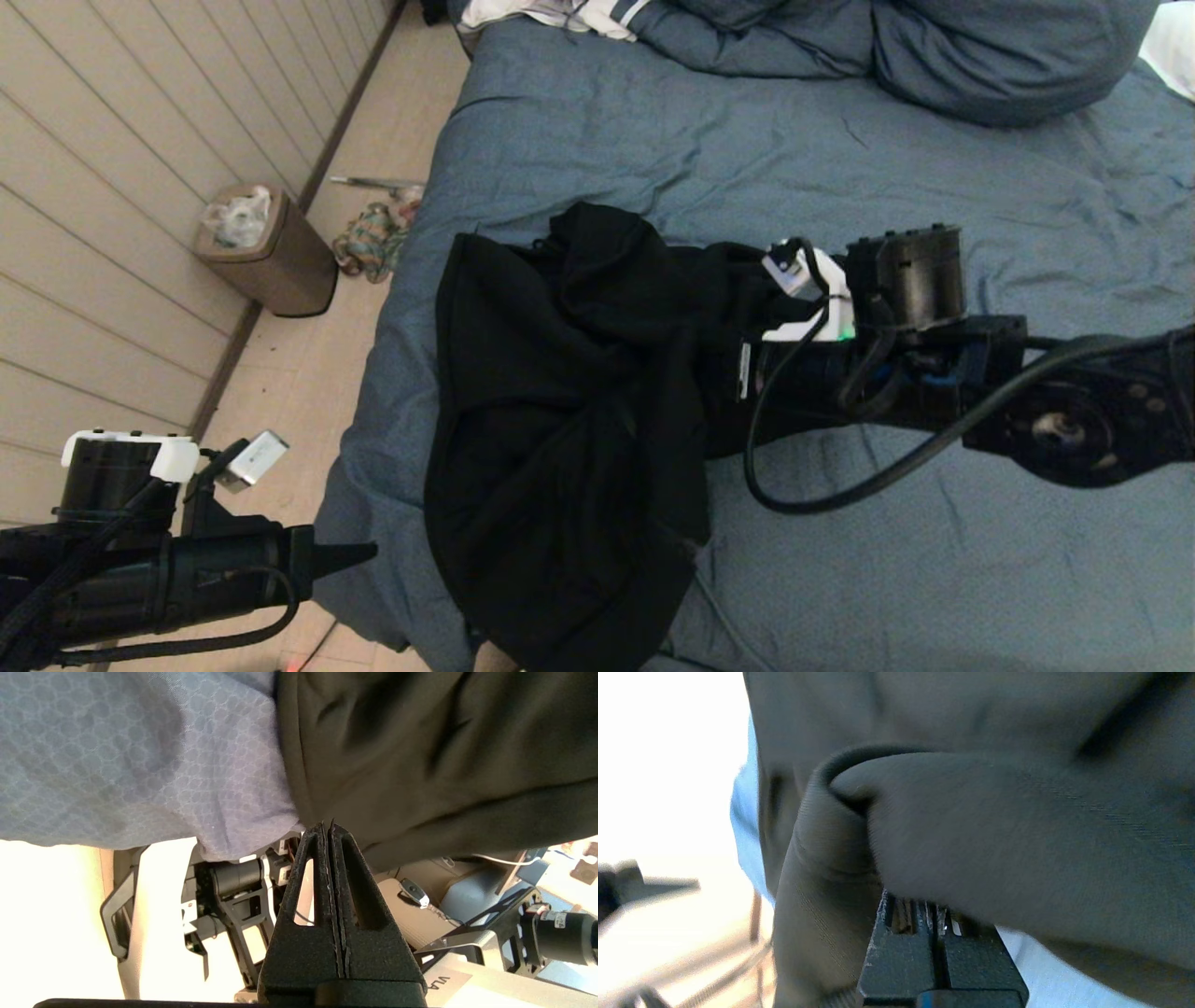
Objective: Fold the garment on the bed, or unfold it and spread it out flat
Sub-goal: Fold the black sweatshirt
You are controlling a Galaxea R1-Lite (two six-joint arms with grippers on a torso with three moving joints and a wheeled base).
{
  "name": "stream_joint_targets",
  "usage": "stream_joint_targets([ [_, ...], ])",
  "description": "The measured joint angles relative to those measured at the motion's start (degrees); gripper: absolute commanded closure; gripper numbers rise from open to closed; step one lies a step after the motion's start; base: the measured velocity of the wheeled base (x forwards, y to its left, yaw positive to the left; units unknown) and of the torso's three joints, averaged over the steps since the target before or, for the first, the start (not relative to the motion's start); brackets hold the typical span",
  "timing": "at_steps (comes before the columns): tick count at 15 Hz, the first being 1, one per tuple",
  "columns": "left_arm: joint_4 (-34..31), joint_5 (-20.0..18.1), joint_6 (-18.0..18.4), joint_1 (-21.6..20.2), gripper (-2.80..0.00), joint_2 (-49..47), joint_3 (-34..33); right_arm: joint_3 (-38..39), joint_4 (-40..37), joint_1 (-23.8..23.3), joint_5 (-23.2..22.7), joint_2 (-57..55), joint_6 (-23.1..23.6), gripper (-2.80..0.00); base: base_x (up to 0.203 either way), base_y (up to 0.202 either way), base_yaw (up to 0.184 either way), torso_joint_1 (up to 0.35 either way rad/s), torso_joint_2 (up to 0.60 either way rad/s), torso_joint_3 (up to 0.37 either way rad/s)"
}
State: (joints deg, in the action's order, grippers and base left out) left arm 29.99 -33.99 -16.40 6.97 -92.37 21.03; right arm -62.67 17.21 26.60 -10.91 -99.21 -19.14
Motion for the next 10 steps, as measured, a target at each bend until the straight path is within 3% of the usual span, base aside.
stream_joint_targets([
  [5,0.0,0.0,0.0,0.0,0.0,0.1,0.1,-13.5,-5.1,-3.3,0.0,-5.3,-4.2,0.0,0.0,0.0,0.0,0.0,0.0,0.0],
  [10,1.9,0.2,0.3,2.7,0.0,2.0,1.0,-18.4,-6.6,-4.1,0.4,-8.5,-5.6,0.0,0.0,0.0,0.0,0.0,0.0,0.0],
])
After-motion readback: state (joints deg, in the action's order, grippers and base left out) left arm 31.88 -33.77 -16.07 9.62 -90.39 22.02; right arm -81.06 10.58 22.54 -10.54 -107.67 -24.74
